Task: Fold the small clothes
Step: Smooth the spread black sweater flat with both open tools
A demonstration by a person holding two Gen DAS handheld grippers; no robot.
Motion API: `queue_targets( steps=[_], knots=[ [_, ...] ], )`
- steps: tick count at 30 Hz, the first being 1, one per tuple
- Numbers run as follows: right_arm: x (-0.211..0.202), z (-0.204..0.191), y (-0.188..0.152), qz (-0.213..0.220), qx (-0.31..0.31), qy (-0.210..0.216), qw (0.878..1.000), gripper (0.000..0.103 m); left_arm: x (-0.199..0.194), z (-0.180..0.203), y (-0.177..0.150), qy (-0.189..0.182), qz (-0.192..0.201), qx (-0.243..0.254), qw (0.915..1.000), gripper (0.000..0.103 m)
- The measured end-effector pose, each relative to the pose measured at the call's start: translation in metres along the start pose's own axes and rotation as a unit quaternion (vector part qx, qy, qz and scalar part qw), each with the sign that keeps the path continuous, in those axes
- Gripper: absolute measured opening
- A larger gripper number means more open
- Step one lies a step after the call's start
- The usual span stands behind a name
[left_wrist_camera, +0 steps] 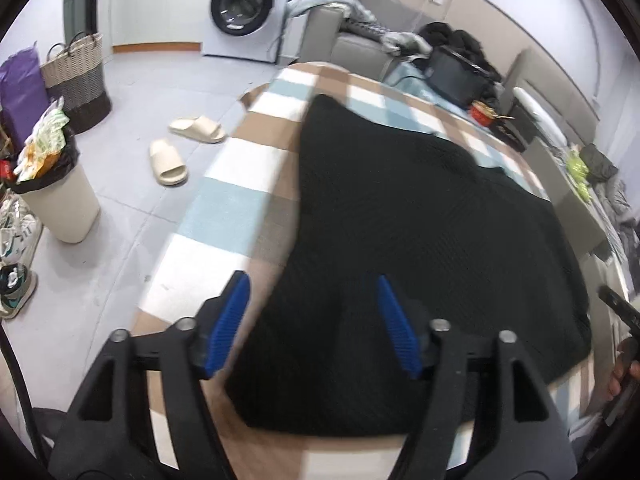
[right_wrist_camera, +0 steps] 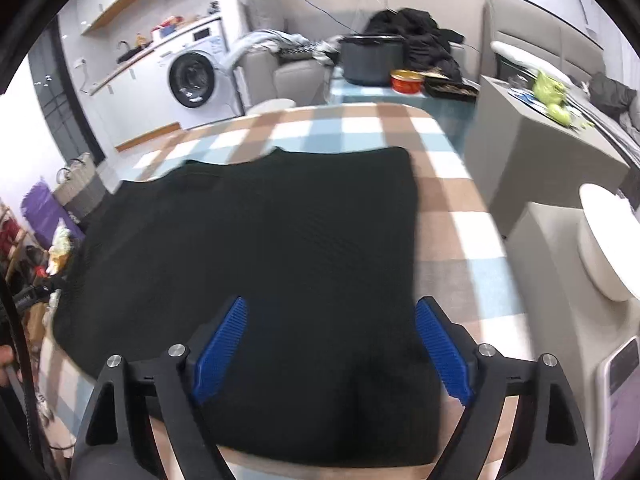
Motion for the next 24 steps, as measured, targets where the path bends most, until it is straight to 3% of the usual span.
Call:
queue_targets(
  steps=[3,8,12,15,18,21,24],
  knots=[
    [0.012,-0.034,-0.005,-0.011,-0.015,0.047,0.999,0.090,-0.003,0.029,-0.020,-0.035,-0.010,0.041,0.9985,0.071],
    [0.044,-0.077,-0.024,-0.046,-0.052,0.077,0.995,0.089,0.016,0.066,-0.052,-0.056,-0.055,0.091,0.9928,0.075],
    [0.061,-0.089,-0.042,-0.058,-0.095,0.048,0.993,0.089,0.016,0.073,-0.066,-0.035,-0.044,0.130,0.9900,0.077],
    [0.057,-0.082,-0.050,-0.062,-0.129,0.024,0.989,0.089,0.010,0.068,-0.072,-0.040,-0.044,0.133,0.9893,0.077],
    [0.047,-0.055,-0.056,-0.062,-0.088,0.045,0.993,0.089,0.003,0.062,-0.076,-0.049,-0.048,0.135,0.9884,0.077],
    [0.040,-0.026,-0.060,-0.063,-0.063,-0.008,0.996,0.089,0.000,0.058,-0.076,-0.058,-0.049,0.138,0.9875,0.077],
    [0.035,-0.011,-0.063,-0.067,-0.036,-0.019,0.997,0.089,0.002,0.058,-0.074,-0.060,-0.055,0.143,0.9864,0.077]
  ],
)
Point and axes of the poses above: each gripper's, at about its wrist camera, not at the fingertips, and x roughly the way its jaws point, z to its right, y to its top, the point moved 4 cm from there along x, roughly the way its jaws point, and after that the axes turned 6 degrees about -x, right-handed, at the moved point
